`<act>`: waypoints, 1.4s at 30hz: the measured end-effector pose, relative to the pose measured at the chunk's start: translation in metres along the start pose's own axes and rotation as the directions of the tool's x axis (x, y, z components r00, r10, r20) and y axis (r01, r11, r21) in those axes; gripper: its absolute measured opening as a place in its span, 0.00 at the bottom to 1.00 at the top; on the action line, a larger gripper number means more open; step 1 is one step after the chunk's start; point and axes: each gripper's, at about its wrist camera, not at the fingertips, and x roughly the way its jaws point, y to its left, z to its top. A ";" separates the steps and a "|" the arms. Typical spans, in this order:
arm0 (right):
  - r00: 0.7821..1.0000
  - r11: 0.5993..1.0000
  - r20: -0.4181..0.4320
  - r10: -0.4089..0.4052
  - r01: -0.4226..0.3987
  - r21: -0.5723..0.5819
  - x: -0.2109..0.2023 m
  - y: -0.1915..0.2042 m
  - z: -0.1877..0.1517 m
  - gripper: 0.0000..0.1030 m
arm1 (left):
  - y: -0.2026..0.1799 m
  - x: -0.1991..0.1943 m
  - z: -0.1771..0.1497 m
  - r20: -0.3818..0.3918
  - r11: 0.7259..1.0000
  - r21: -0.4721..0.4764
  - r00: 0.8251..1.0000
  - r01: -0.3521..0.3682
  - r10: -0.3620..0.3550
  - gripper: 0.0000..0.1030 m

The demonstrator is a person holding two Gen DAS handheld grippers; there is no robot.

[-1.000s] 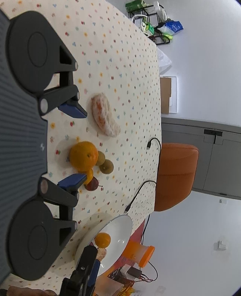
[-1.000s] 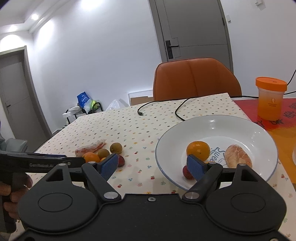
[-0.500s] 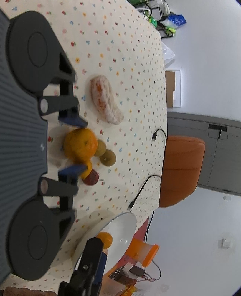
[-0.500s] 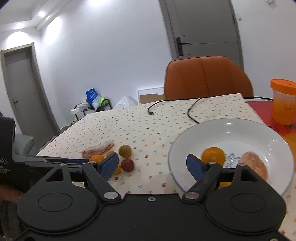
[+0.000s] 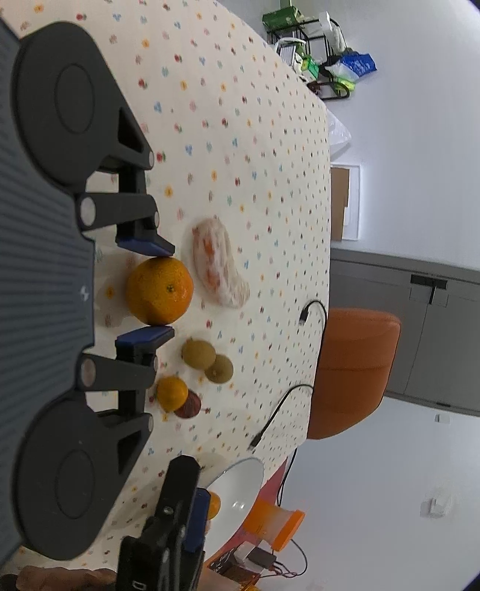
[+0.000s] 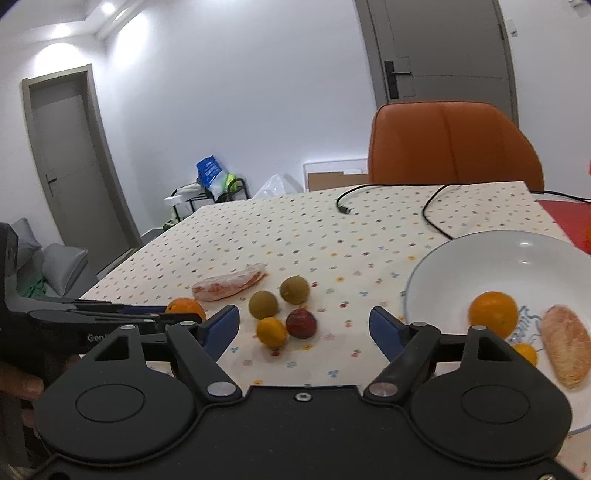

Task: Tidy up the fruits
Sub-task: 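Grasp a small orange with the right tool while the left tool holds its orange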

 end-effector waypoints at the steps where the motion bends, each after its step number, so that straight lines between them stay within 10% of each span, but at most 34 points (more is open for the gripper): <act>1: 1.000 1.000 -0.004 0.003 -0.003 -0.003 0.002 0.002 0.000 0.73 | 0.002 -0.001 0.000 0.002 1.000 -0.006 1.000 -0.005 0.005 0.38; 30: 0.991 0.999 -0.131 0.011 -0.017 -0.042 0.053 0.026 -0.005 0.21 | 0.040 -0.020 -0.009 0.032 0.994 -0.079 0.996 -0.077 0.080 0.38; 42: 0.998 1.000 -0.065 0.020 -0.021 -0.015 0.026 0.018 0.002 0.21 | 0.030 -0.020 -0.004 0.044 0.996 -0.060 0.997 -0.061 0.063 0.38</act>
